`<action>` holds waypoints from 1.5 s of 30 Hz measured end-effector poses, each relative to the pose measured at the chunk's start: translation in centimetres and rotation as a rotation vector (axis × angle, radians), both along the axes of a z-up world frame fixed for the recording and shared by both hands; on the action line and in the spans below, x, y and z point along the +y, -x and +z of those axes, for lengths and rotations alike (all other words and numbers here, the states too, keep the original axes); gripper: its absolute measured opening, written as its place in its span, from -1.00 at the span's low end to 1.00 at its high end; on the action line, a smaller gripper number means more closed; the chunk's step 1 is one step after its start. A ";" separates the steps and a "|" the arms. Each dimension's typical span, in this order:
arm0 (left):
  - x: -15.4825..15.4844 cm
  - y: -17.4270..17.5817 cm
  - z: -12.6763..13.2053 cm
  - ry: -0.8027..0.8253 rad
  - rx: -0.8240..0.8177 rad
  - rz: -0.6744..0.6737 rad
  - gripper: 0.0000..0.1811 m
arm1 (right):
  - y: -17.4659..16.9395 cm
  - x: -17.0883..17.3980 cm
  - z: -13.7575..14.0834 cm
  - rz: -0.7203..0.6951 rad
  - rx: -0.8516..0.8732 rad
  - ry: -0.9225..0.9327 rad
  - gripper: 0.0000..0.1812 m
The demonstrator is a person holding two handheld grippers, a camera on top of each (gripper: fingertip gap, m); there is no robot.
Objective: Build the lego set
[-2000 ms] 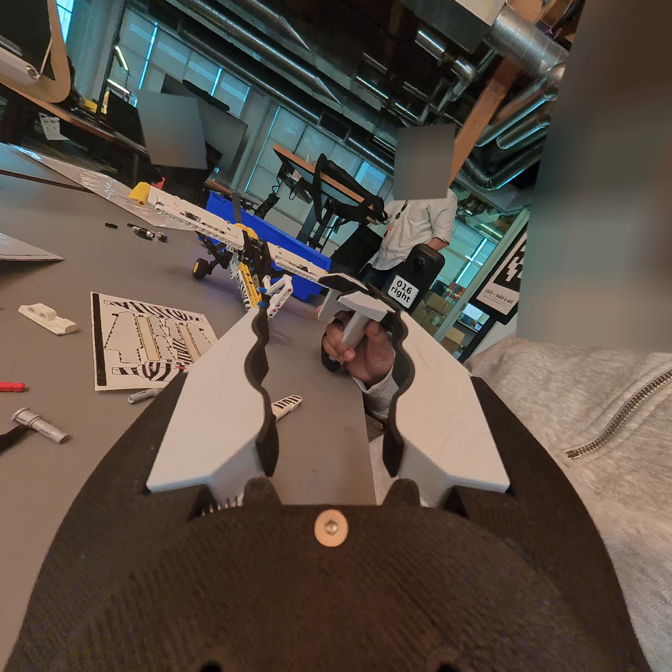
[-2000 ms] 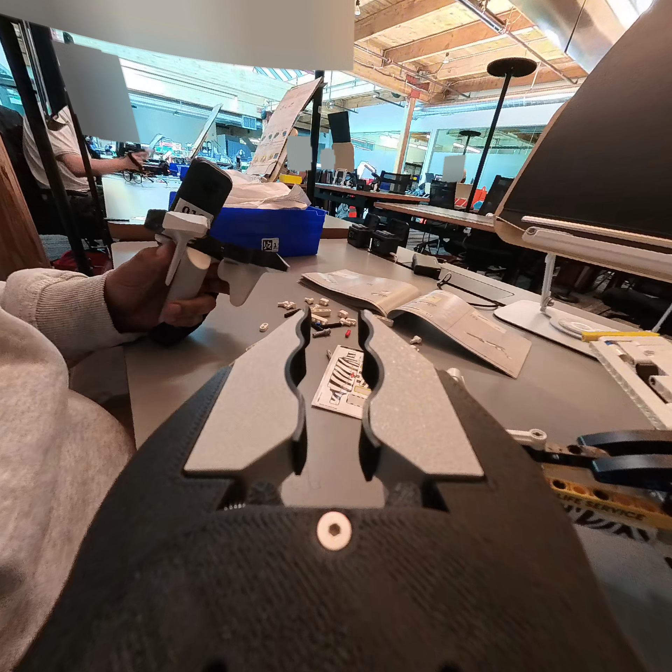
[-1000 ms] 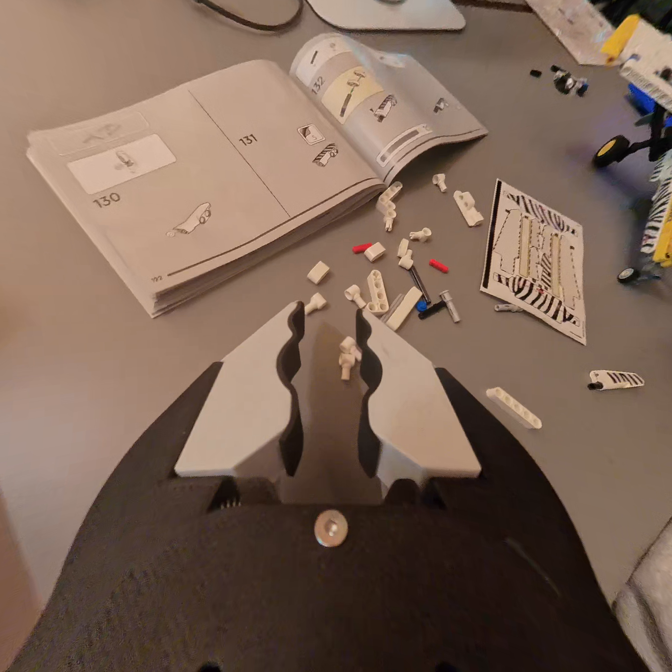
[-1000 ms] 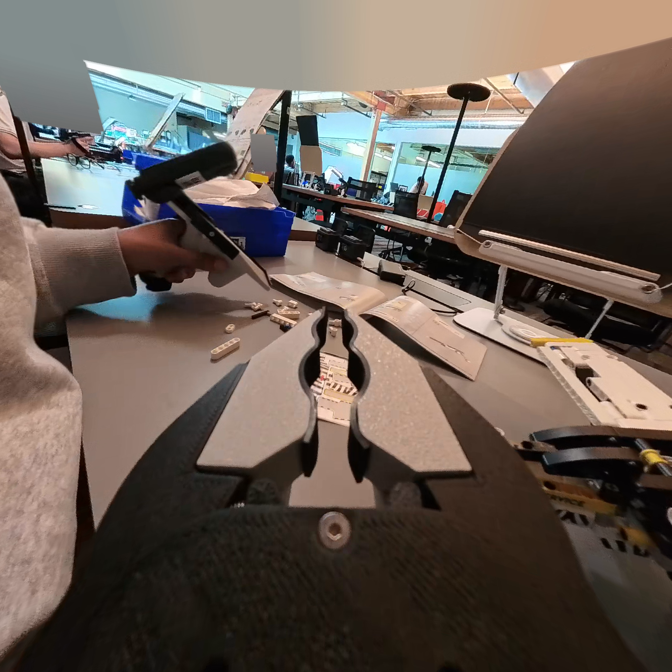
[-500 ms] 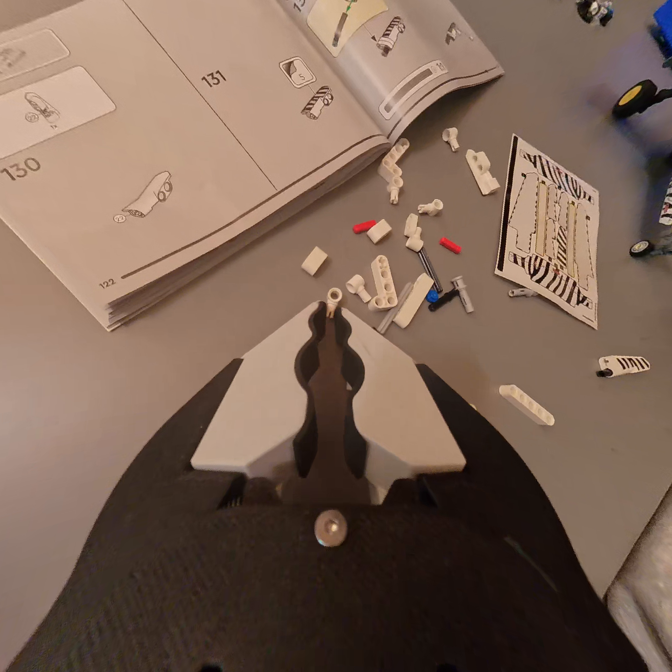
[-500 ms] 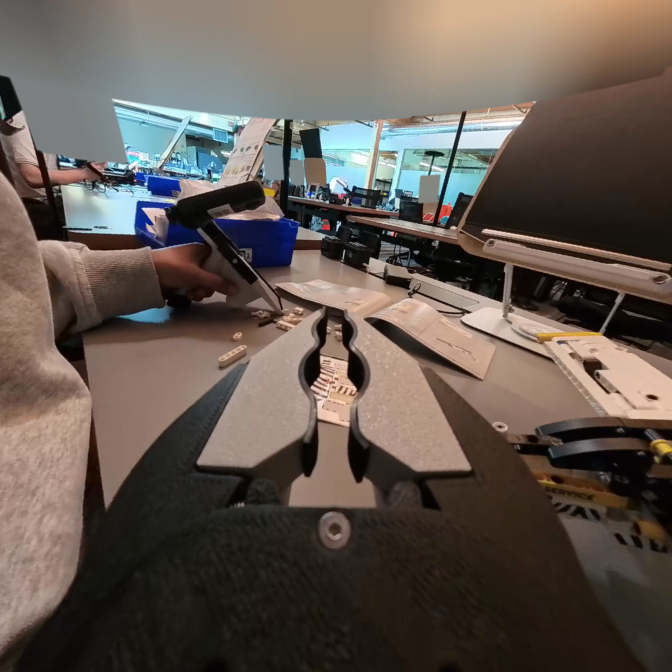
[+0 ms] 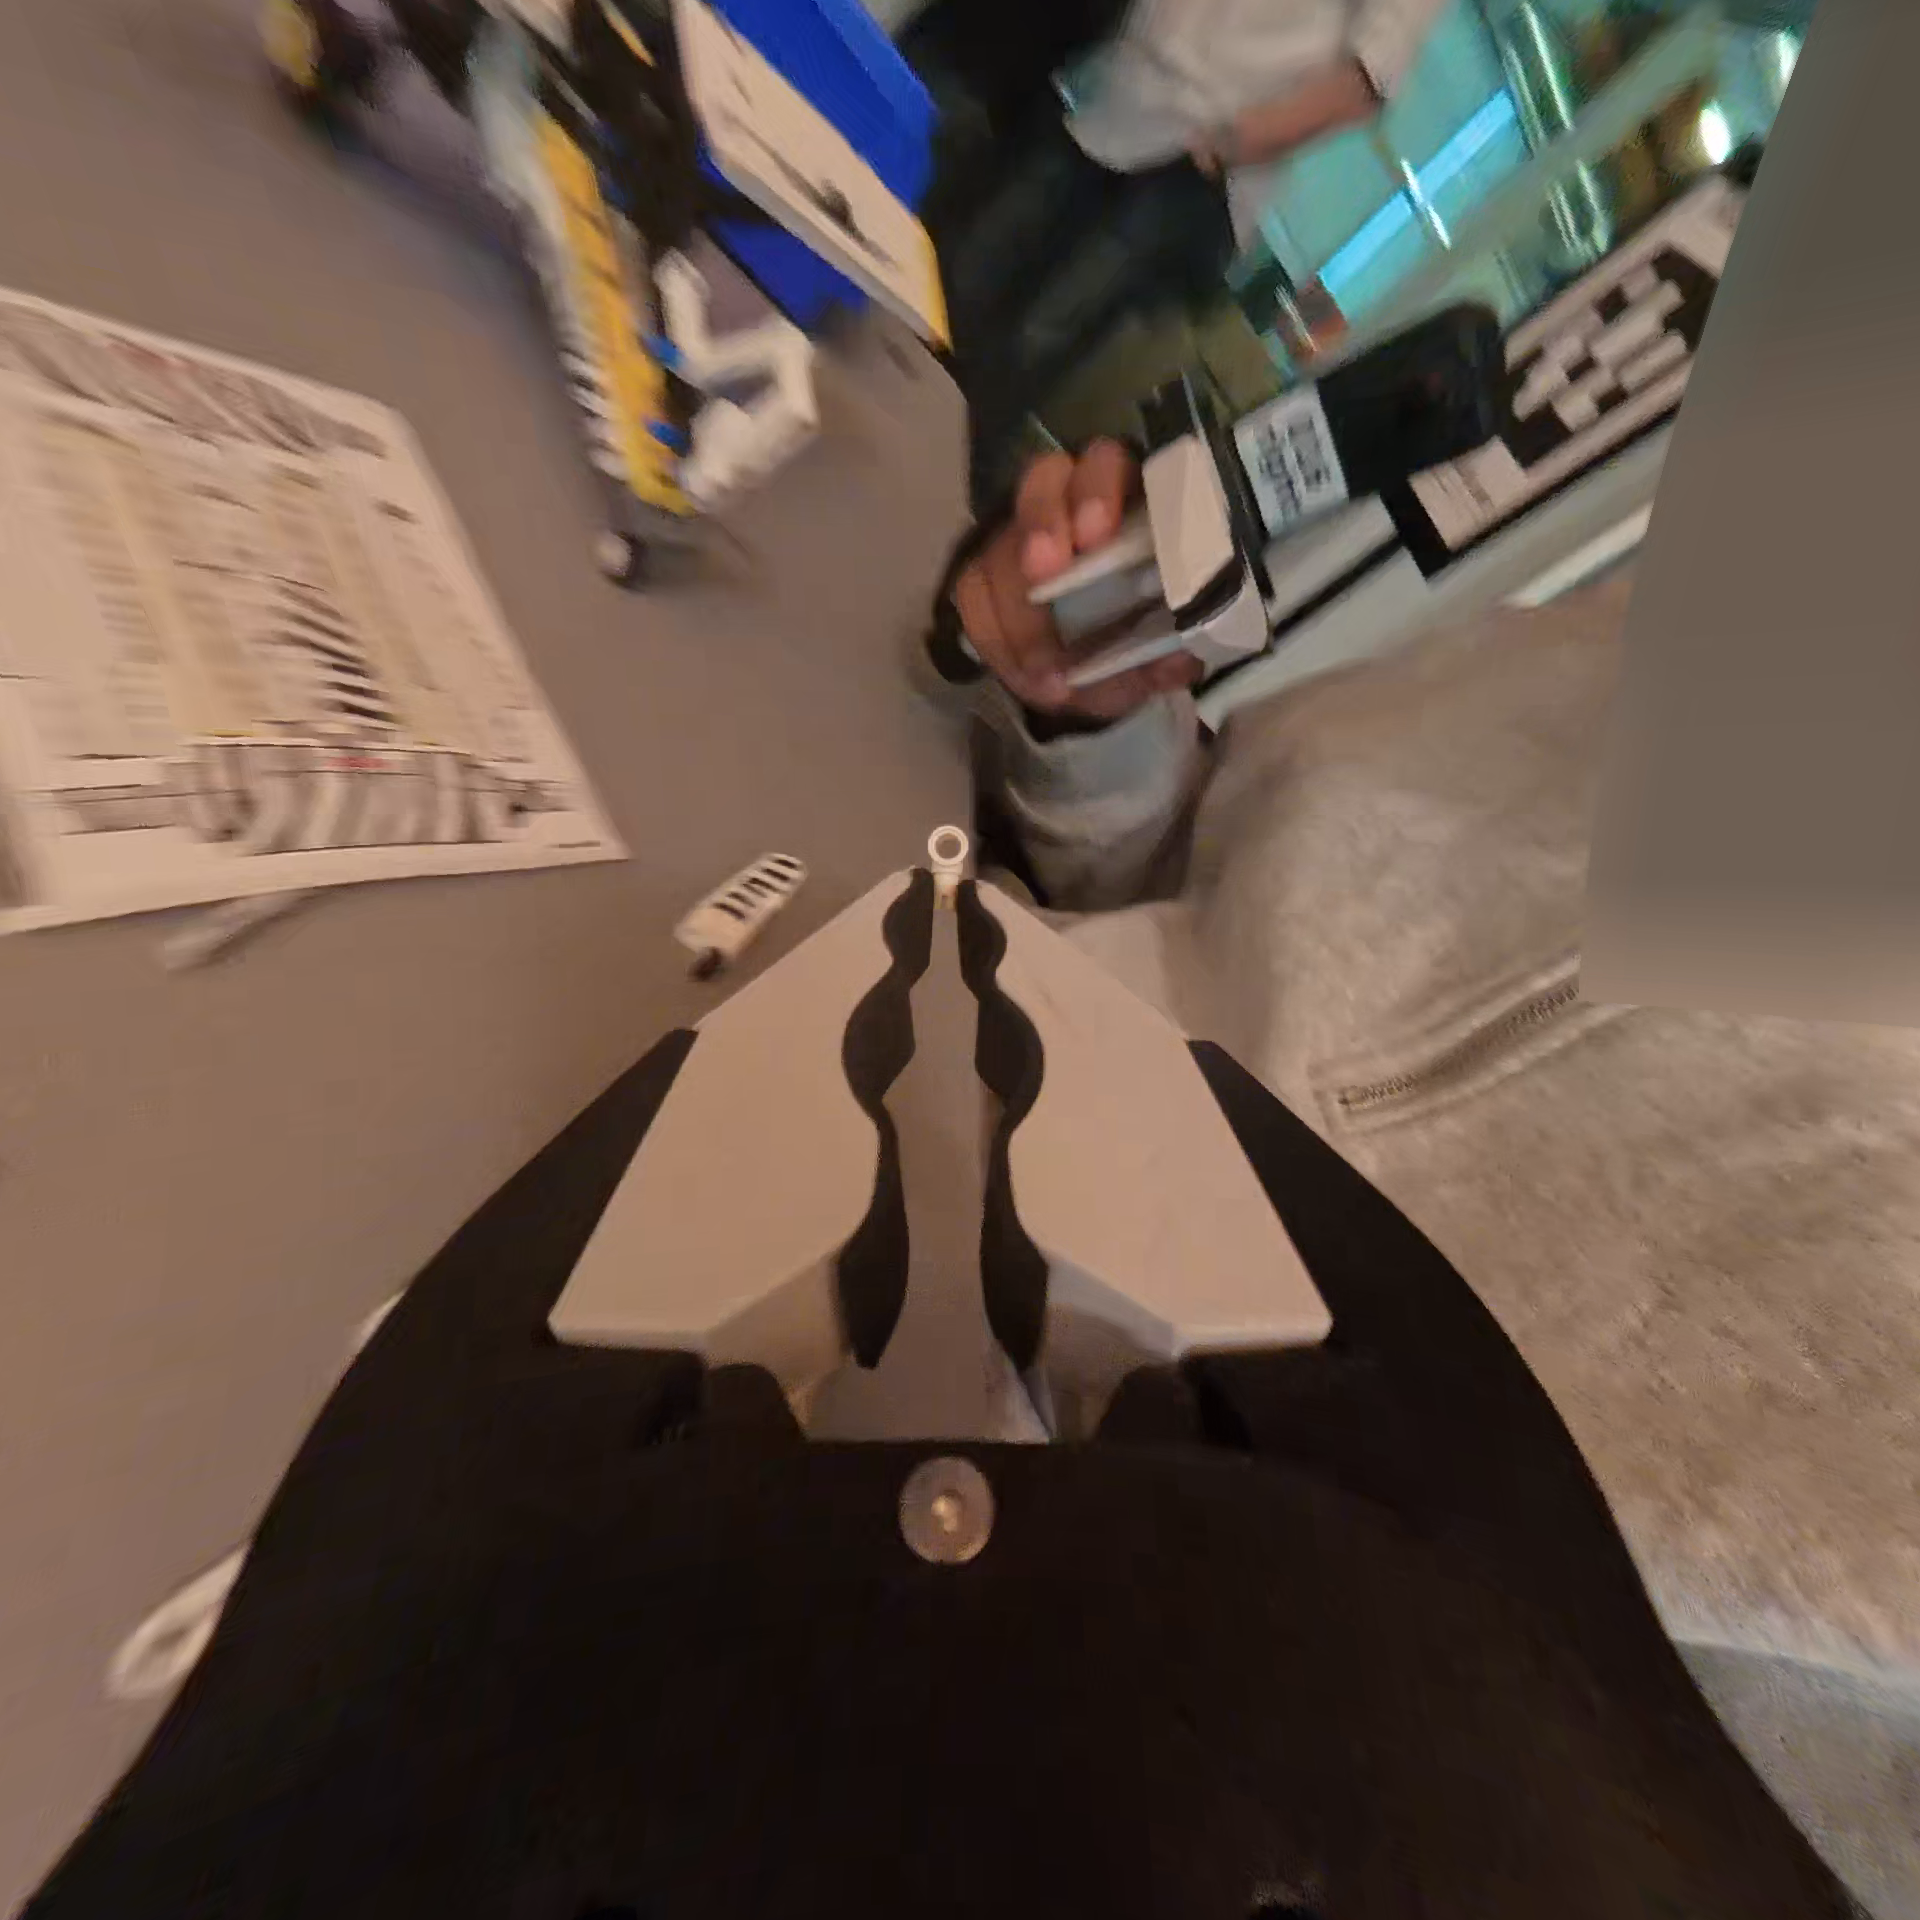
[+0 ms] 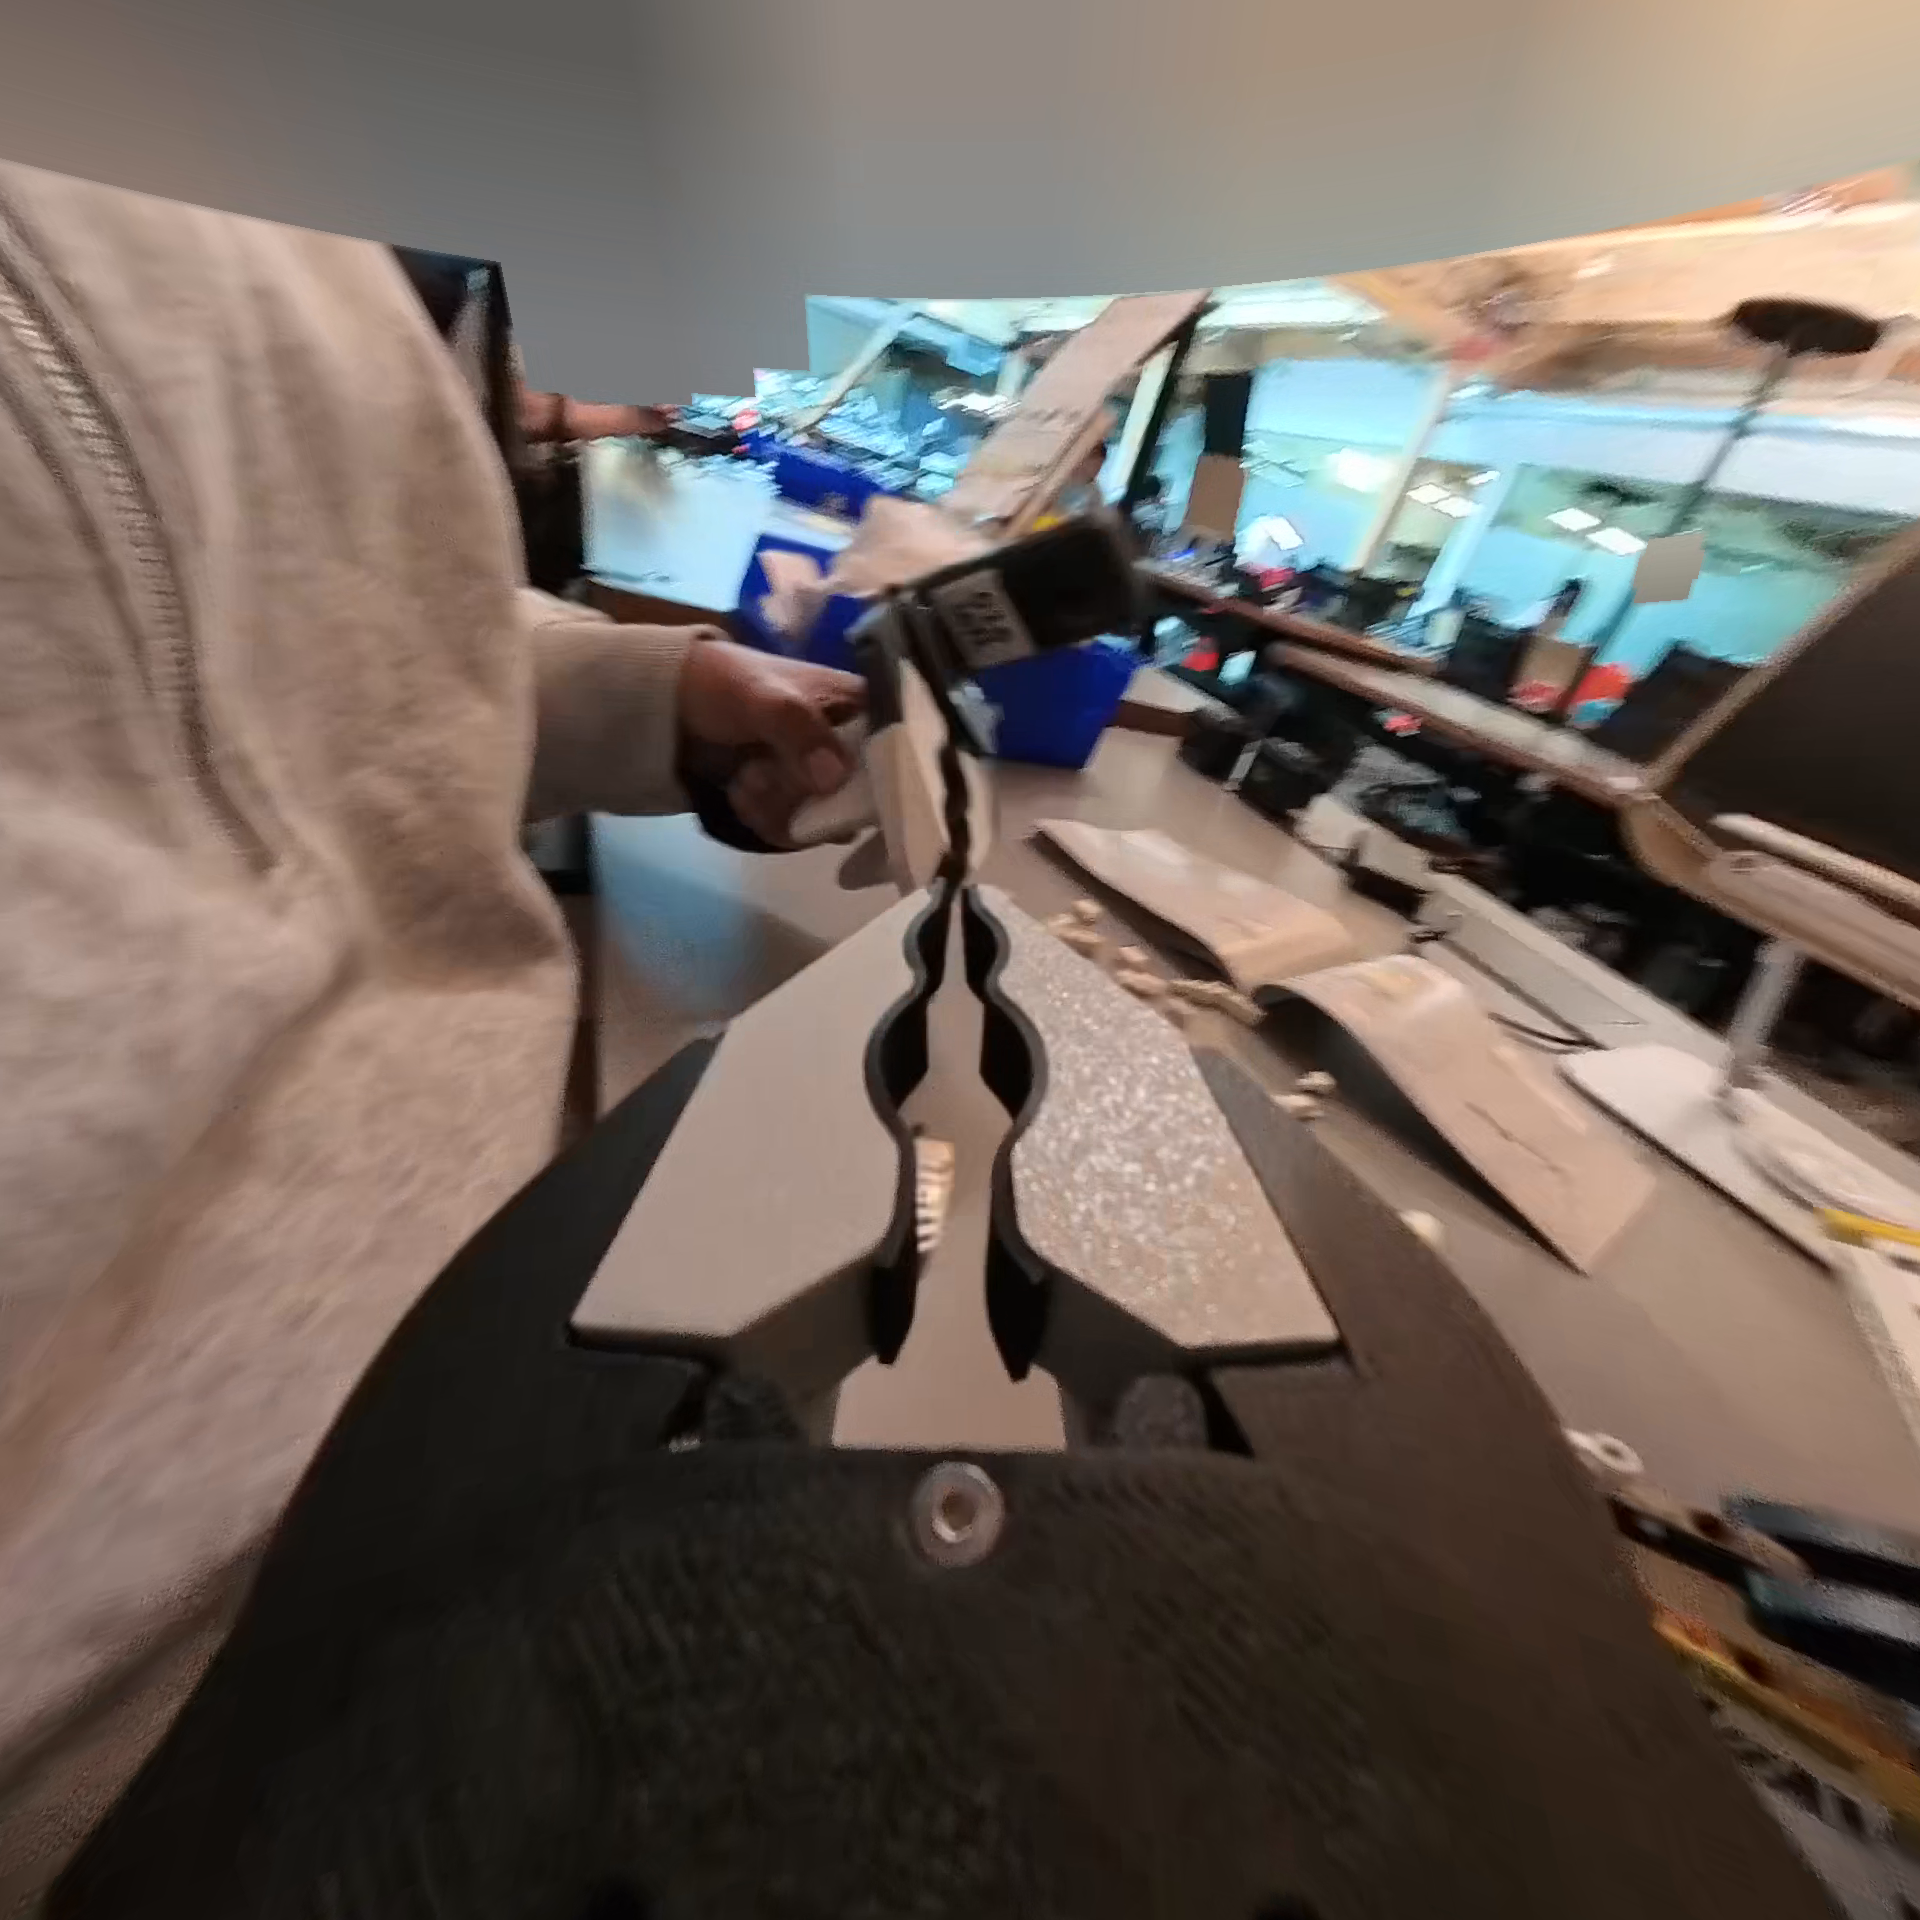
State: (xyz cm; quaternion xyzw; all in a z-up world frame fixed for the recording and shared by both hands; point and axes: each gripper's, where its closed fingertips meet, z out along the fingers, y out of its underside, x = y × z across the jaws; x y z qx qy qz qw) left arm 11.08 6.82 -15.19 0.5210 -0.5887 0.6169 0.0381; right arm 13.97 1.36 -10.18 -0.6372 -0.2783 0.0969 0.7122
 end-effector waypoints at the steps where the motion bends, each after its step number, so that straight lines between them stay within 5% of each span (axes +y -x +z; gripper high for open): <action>1: -1.6 0.0 -0.5 0.007 0.028 -0.060 -0.97 | 0.7 -0.3 -0.4 0.048 -0.005 0.041 -0.94; 6: -6.2 0.4 -2.0 0.044 0.156 -0.241 -0.97 | 2.3 -0.8 -4.1 0.192 -0.007 0.246 -0.79; 20: -8.6 1.4 -2.6 0.025 0.202 -0.354 -0.97 | 4.5 -1.9 -8.0 0.248 -0.201 0.381 -0.91; 24: -7.5 1.2 -3.9 -0.026 0.243 -0.302 -0.97 | 3.6 -0.9 -7.9 0.180 -0.180 0.386 -0.82; 33: -4.6 -0.3 -6.7 -0.143 0.301 -0.129 -0.90 | -1.2 3.5 -10.8 -0.212 -0.161 0.594 -0.74; 40: -0.9 -0.9 -5.6 -0.139 0.261 0.037 -0.77 | 0.0 4.5 -13.0 -0.209 -0.157 0.758 -0.69; 42: 0.0 -1.3 -5.5 -0.119 0.249 0.096 -0.73 | 0.5 4.6 -13.1 -0.189 -0.149 0.768 -0.87; 45: 0.7 -1.9 -5.4 -0.057 0.252 0.156 -0.67 | 0.6 4.6 -13.0 -0.188 -0.181 0.744 -0.87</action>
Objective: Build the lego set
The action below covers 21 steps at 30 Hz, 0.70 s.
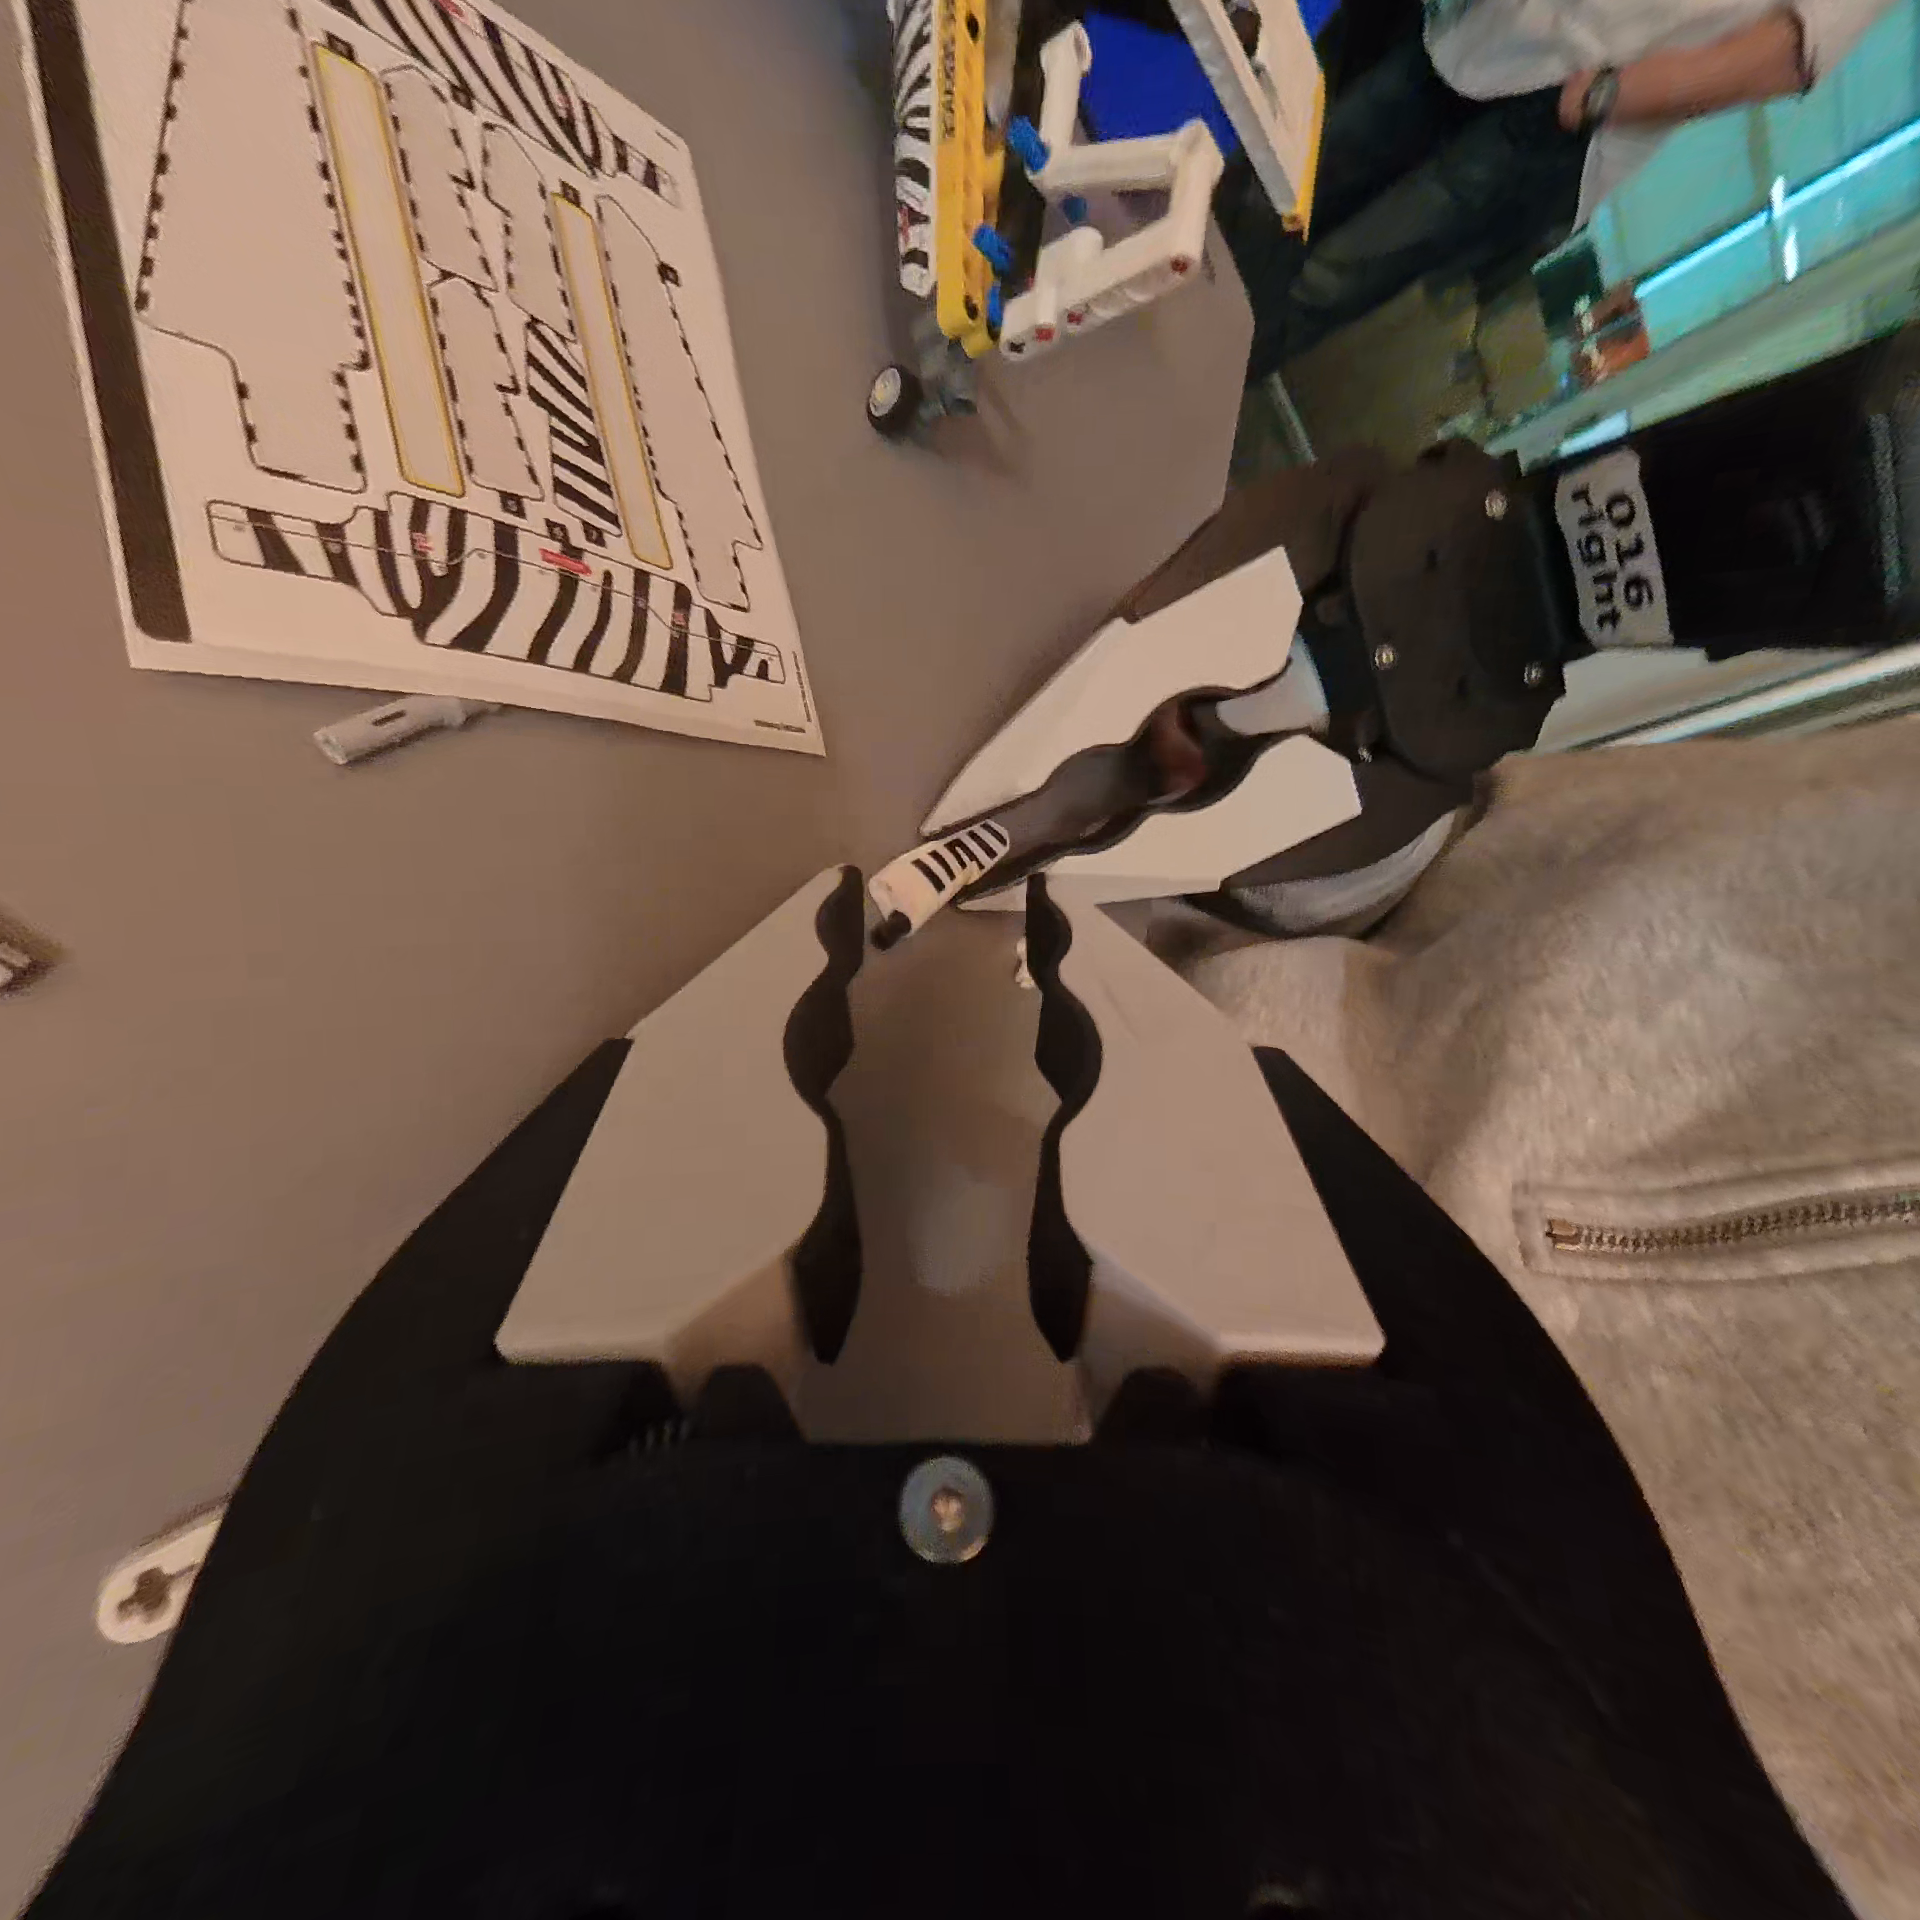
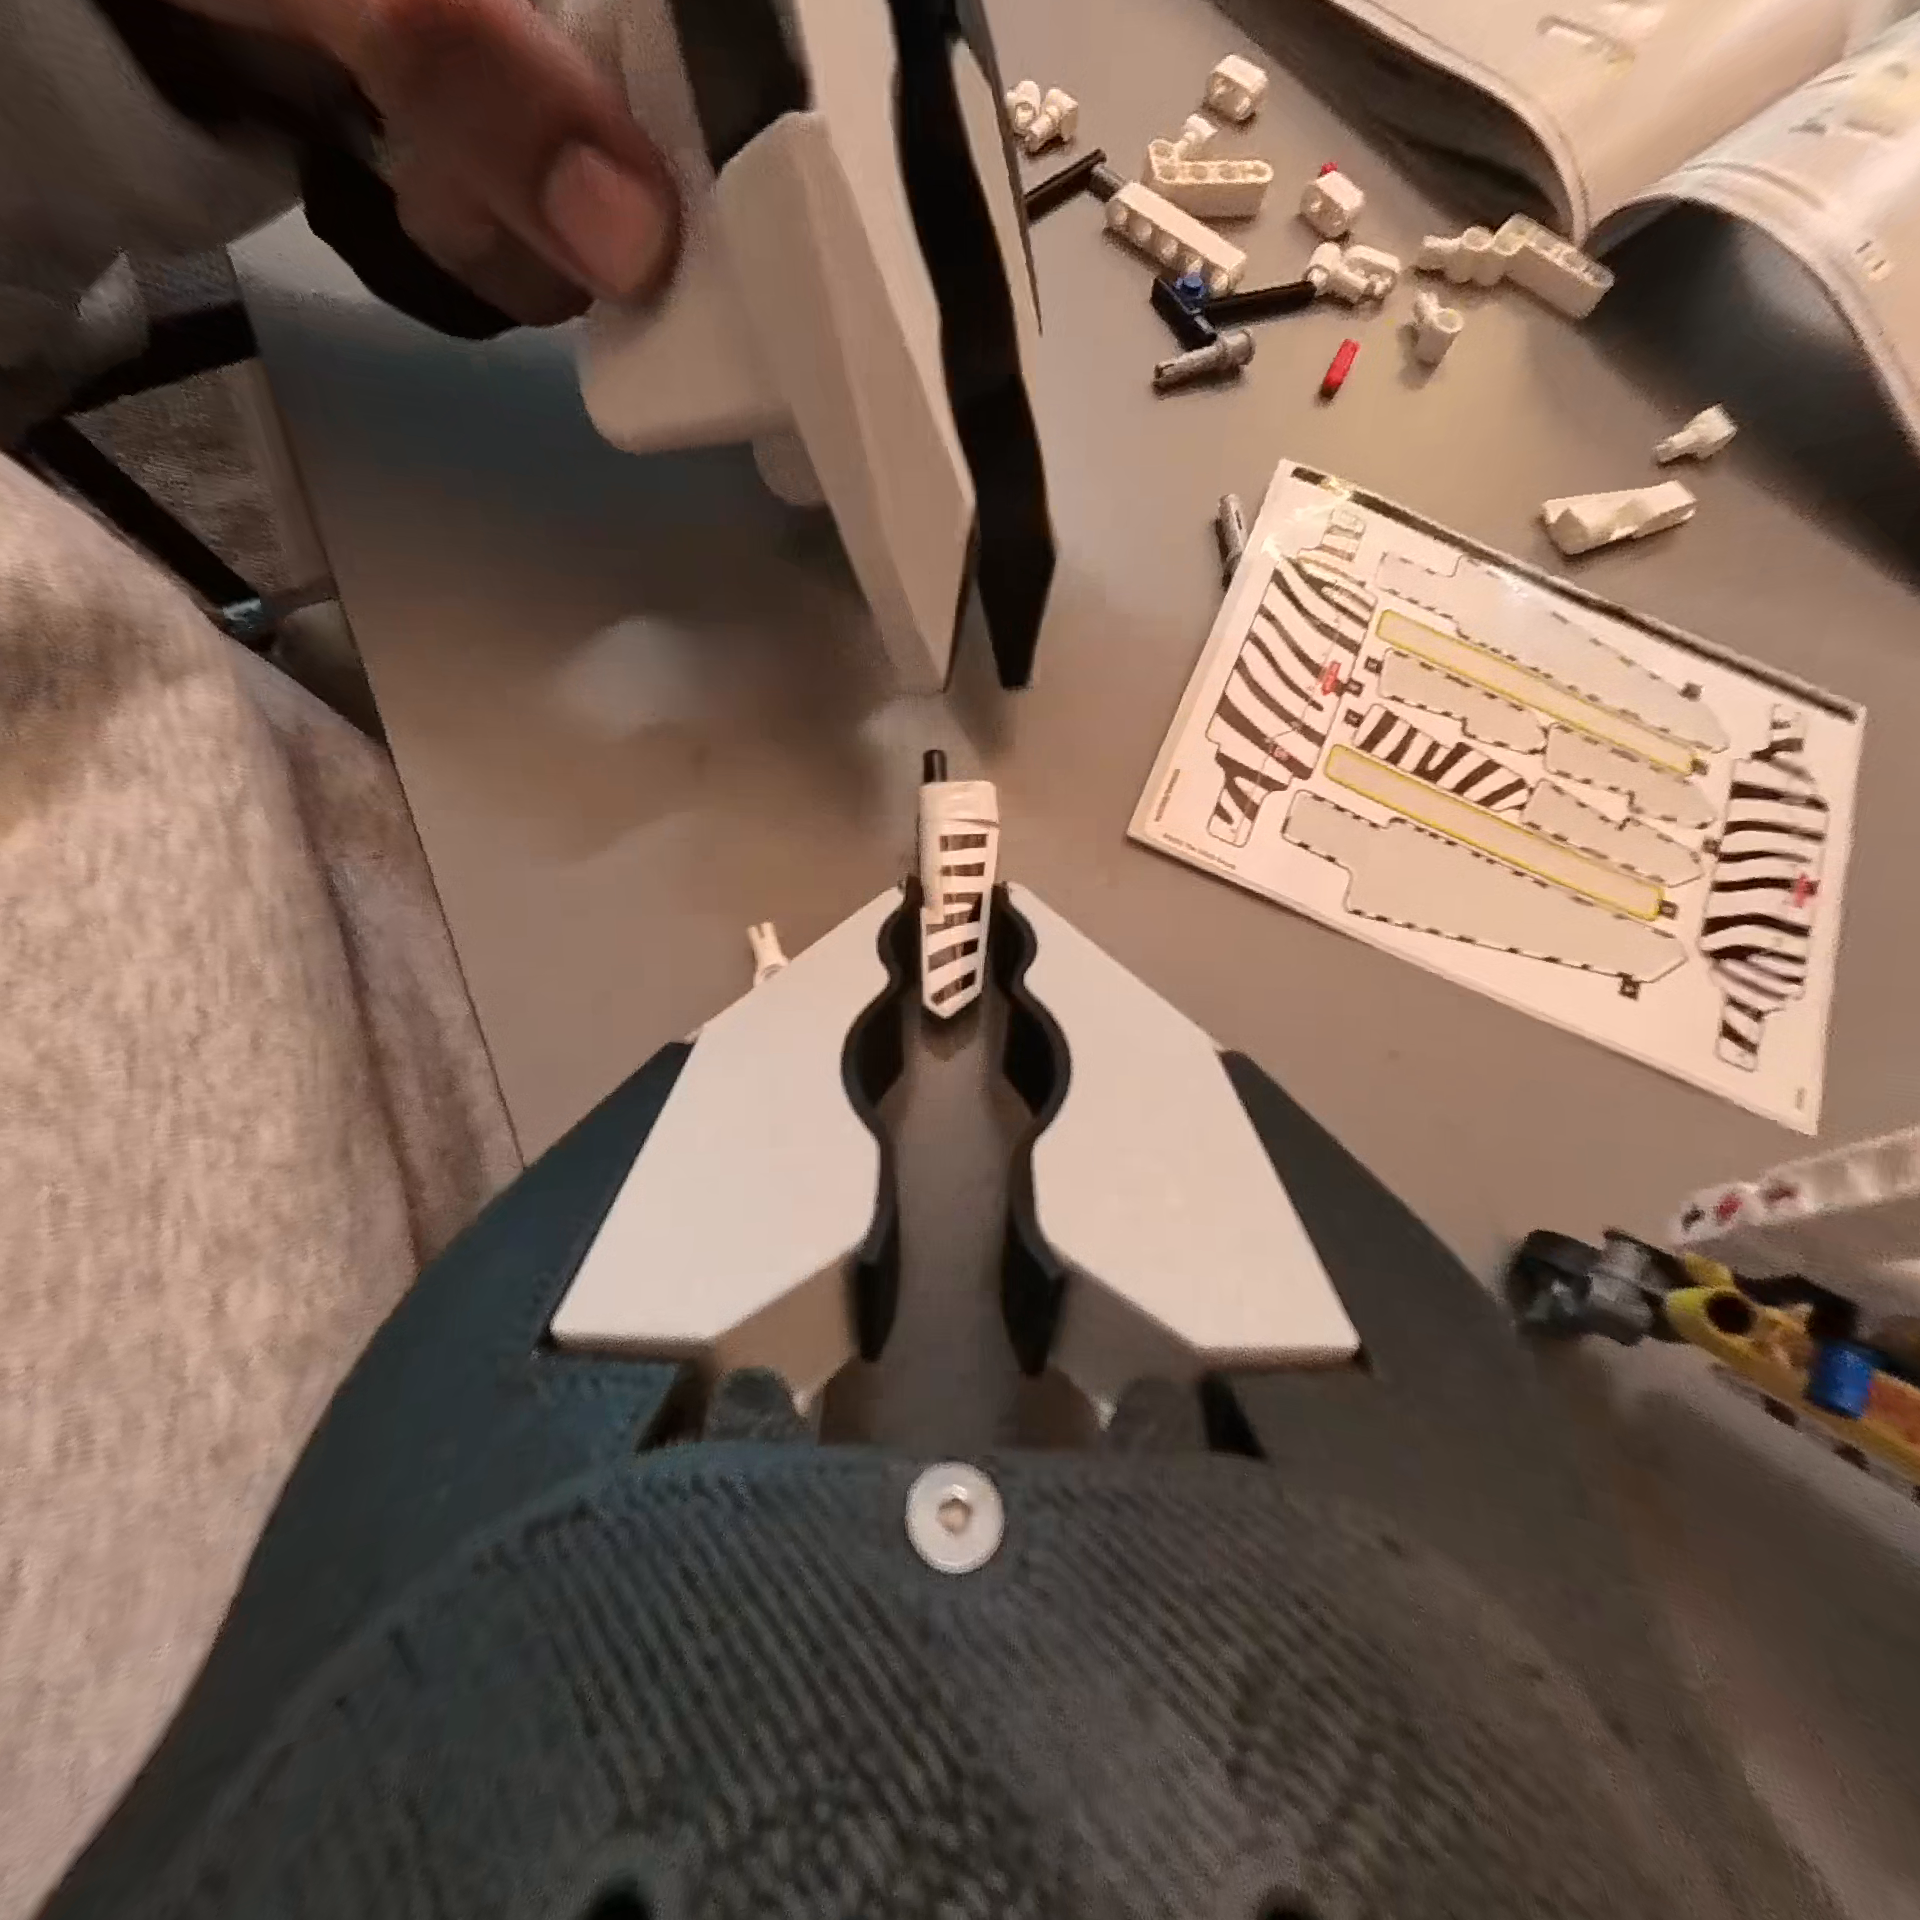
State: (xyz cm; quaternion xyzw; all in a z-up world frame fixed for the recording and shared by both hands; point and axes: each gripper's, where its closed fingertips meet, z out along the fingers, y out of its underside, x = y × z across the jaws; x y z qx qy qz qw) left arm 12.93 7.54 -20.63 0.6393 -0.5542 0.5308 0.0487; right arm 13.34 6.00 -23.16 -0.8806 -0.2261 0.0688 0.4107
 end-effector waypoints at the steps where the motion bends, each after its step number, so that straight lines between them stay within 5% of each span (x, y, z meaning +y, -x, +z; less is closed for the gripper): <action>1: 0.0 -0.1 0.0 0.015 0.002 0.009 -0.67 | 0.0 0.1 0.2 0.011 -0.028 -0.028 -0.87; 7: -0.8 -0.2 1.3 0.129 -0.042 -0.005 -0.67 | 0.6 0.6 3.7 0.086 -0.283 -0.389 -0.87; 10: -1.7 0.2 2.3 0.173 -0.089 -0.057 -0.94 | 0.0 0.8 4.8 0.043 -0.368 -0.468 -0.87; 12: -1.7 0.1 2.6 0.149 -0.126 -0.065 -0.95 | 0.0 0.7 5.2 0.045 -0.339 -0.490 -0.87; 14: -2.0 0.3 3.0 0.123 -0.164 -0.084 -0.94 | 0.3 0.5 5.8 0.050 -0.244 -0.514 -0.85; 18: -3.2 0.7 4.3 0.093 -0.251 -0.163 -0.95 | 1.1 -0.2 8.3 0.051 0.205 -0.501 -0.60; 21: -3.7 0.6 4.3 0.029 -0.293 -0.180 -0.94 | 0.9 -0.6 9.5 0.053 0.515 -0.424 -0.66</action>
